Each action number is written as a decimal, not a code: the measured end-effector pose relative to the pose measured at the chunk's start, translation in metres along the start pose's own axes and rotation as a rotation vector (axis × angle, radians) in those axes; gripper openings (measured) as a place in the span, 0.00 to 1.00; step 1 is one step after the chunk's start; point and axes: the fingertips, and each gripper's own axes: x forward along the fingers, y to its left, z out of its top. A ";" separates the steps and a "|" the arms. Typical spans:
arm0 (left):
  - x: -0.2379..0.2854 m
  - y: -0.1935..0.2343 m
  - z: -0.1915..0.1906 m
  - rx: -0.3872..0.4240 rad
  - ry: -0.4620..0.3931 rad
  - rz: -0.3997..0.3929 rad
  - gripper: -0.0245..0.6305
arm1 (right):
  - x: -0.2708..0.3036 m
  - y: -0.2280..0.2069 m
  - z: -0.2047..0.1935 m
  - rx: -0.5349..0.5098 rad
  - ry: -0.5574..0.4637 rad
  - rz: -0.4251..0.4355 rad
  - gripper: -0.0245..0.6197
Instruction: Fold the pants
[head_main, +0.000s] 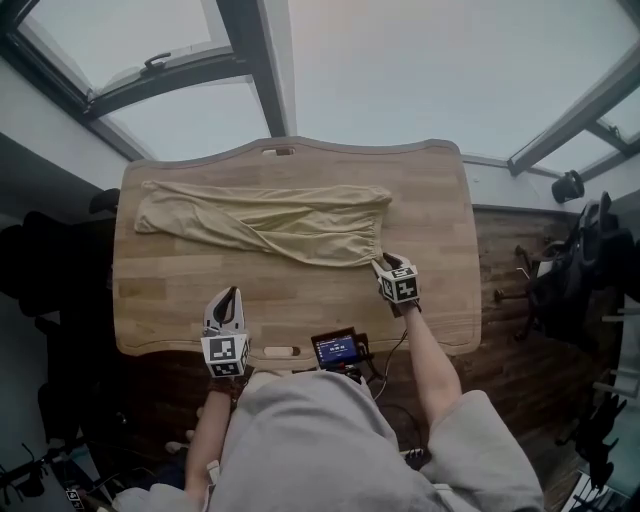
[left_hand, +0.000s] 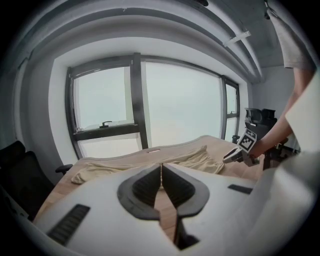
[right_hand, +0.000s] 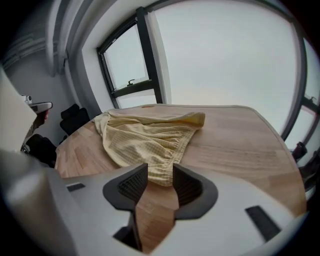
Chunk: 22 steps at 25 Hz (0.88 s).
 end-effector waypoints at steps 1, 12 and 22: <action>0.002 0.003 0.000 0.000 0.005 0.002 0.05 | 0.003 -0.004 -0.001 0.014 0.008 -0.010 0.29; 0.025 0.012 -0.001 0.010 0.047 -0.004 0.05 | 0.029 -0.014 -0.017 0.188 0.092 0.013 0.22; 0.050 -0.018 -0.042 0.175 0.162 -0.131 0.05 | -0.034 -0.031 -0.061 0.147 0.129 0.069 0.17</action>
